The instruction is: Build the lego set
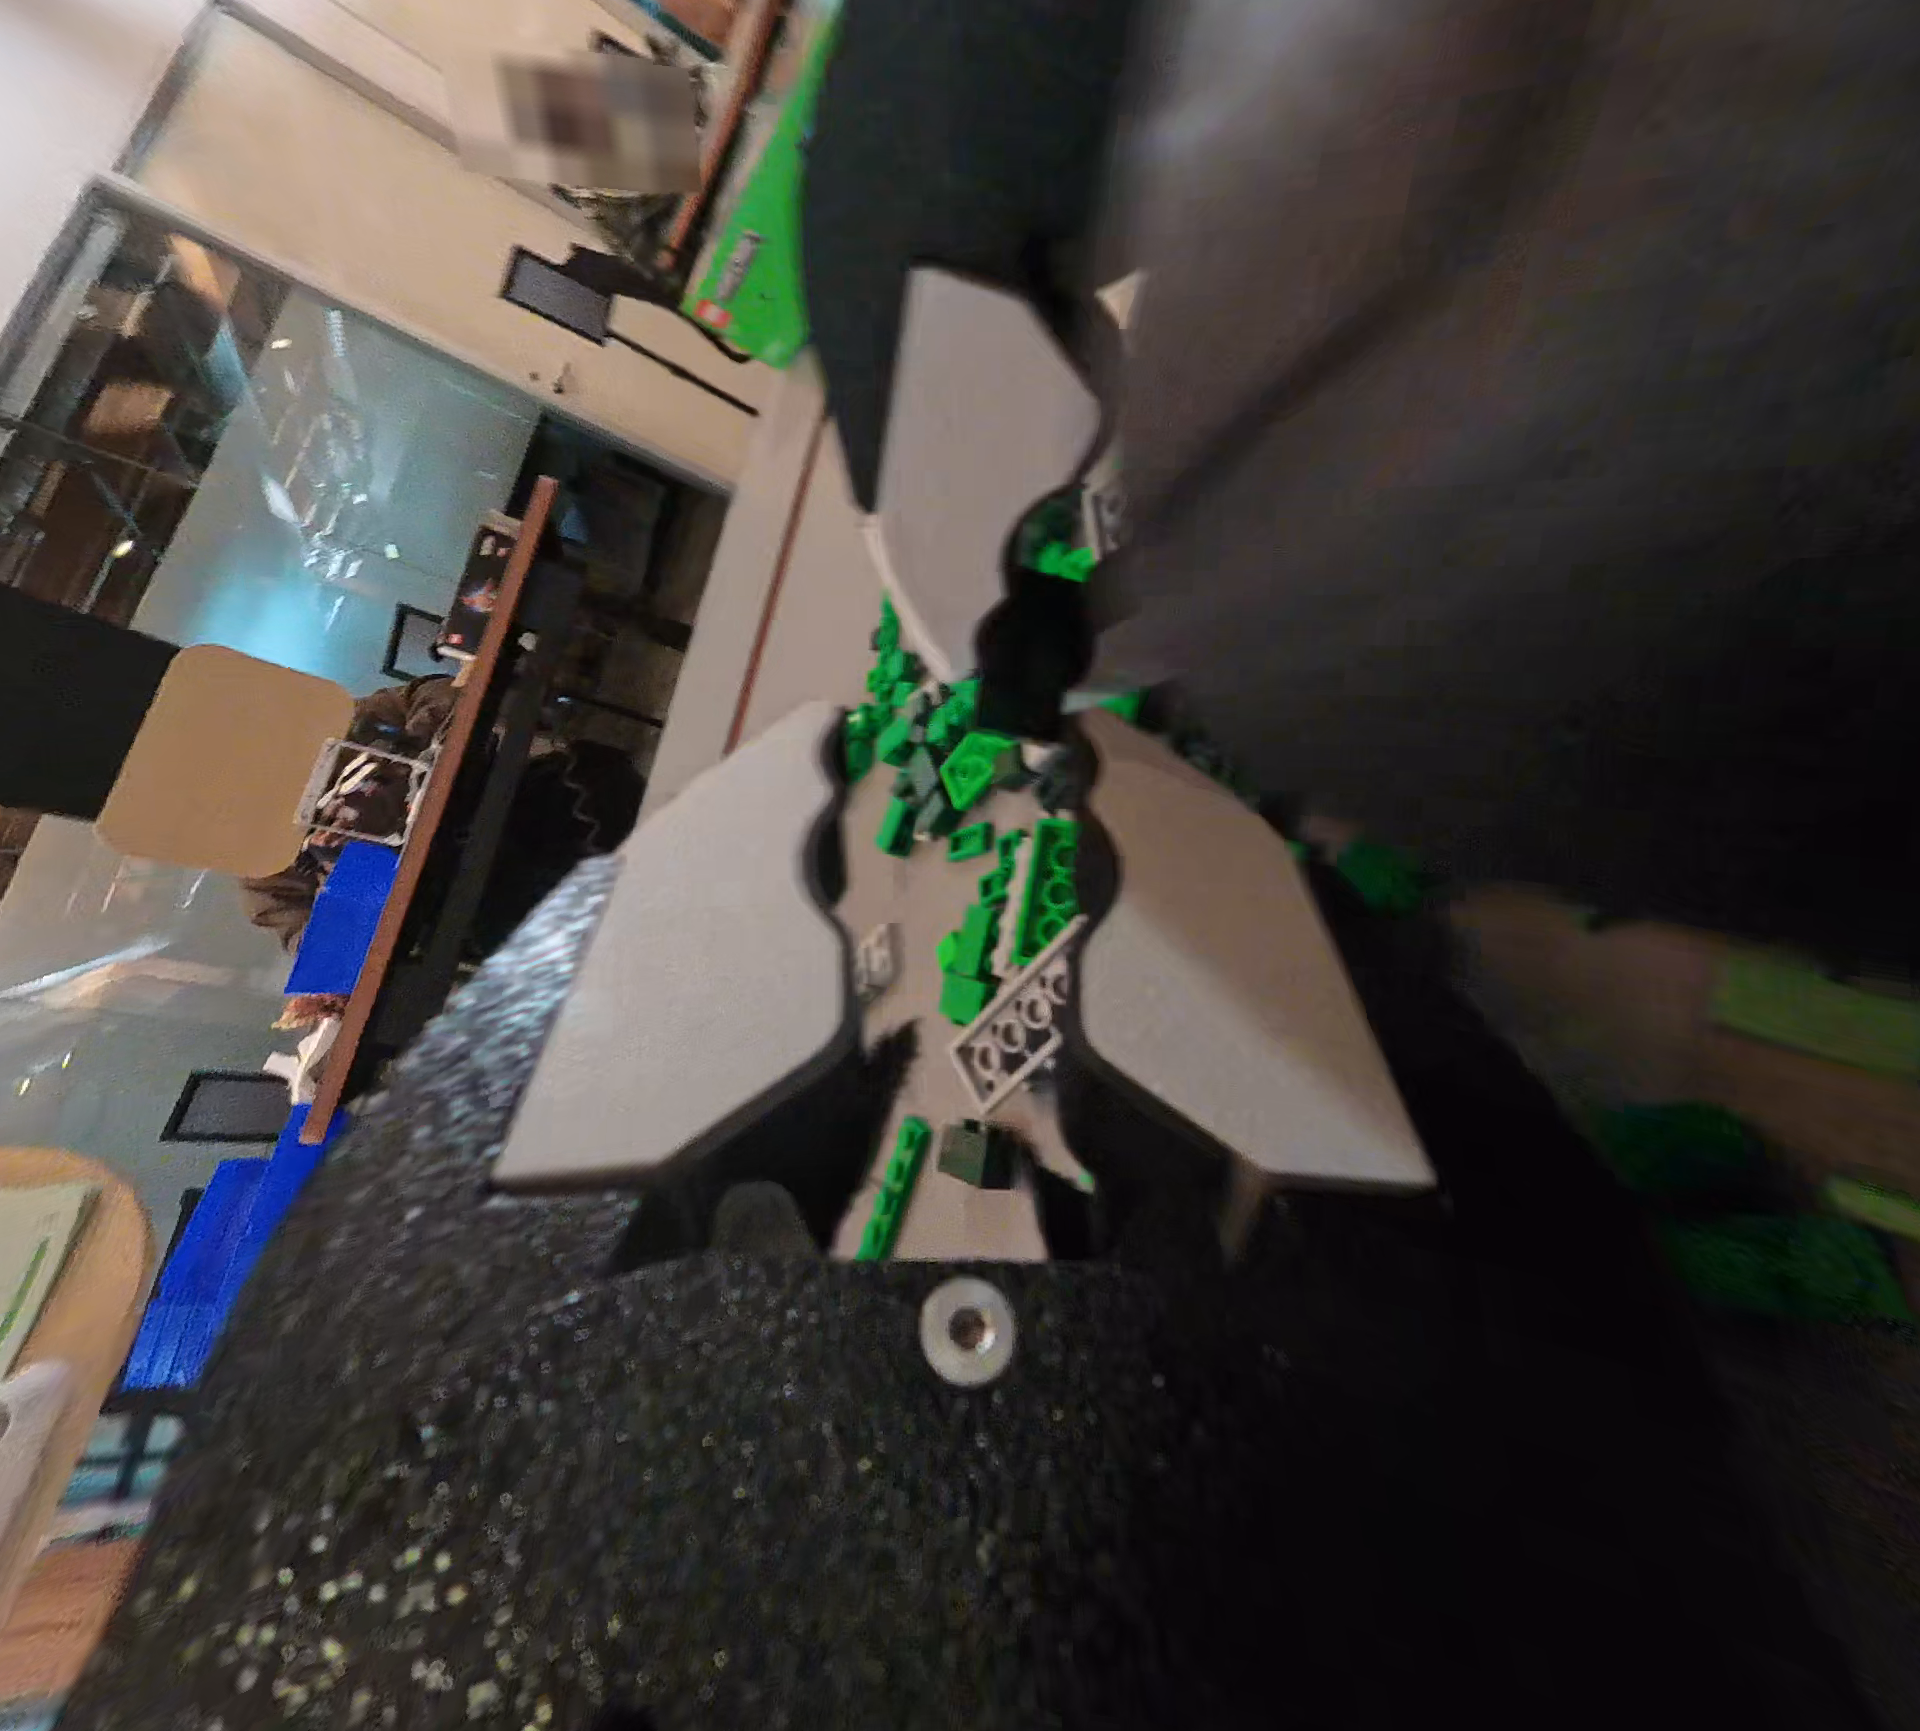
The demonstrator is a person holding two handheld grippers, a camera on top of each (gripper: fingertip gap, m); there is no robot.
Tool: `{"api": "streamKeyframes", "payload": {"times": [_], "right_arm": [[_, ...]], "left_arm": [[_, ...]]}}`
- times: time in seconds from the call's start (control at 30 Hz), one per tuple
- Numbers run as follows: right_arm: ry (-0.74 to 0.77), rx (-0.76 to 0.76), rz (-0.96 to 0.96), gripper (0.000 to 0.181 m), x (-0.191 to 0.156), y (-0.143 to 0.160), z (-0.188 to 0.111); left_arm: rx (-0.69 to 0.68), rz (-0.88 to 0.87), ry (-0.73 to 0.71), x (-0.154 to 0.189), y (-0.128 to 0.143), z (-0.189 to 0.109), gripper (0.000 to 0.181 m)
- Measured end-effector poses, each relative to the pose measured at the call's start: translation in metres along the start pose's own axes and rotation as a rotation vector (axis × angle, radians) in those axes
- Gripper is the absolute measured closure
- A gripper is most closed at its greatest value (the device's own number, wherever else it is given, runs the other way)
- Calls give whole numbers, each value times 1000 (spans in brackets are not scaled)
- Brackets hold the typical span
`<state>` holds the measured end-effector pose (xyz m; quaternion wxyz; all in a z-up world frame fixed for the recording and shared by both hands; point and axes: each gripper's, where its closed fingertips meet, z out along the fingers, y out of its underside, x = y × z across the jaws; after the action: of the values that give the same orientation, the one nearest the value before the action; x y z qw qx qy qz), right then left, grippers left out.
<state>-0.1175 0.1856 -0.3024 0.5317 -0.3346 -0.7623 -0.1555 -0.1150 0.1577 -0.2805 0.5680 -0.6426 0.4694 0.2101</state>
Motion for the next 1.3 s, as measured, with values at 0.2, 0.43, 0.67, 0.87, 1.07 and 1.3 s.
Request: {"api": "streamKeyframes", "payload": {"times": [0.2,0.43,0.67,0.87,1.07,1.3], "right_arm": [[46,106,61,168,3,-7,1],[41,161,65,168,1,-17,-1],[20,168,83,168,-2,-19,-1],[21,187,85,167,-1,-21,-1],[4,217,129,163,0,-19,-4],[-30,174,83,166,-3,-16,-3]], "left_arm": [[22,-161,22,-7,11,-1,95],[80,30,26,4,1,-6,140],[78,66,59,12,0,-6,161],[81,-35,100,10,2,-6,164],[96,-105,122,8,4,-8,165],[108,-149,165,12,5,-6,164]]}}
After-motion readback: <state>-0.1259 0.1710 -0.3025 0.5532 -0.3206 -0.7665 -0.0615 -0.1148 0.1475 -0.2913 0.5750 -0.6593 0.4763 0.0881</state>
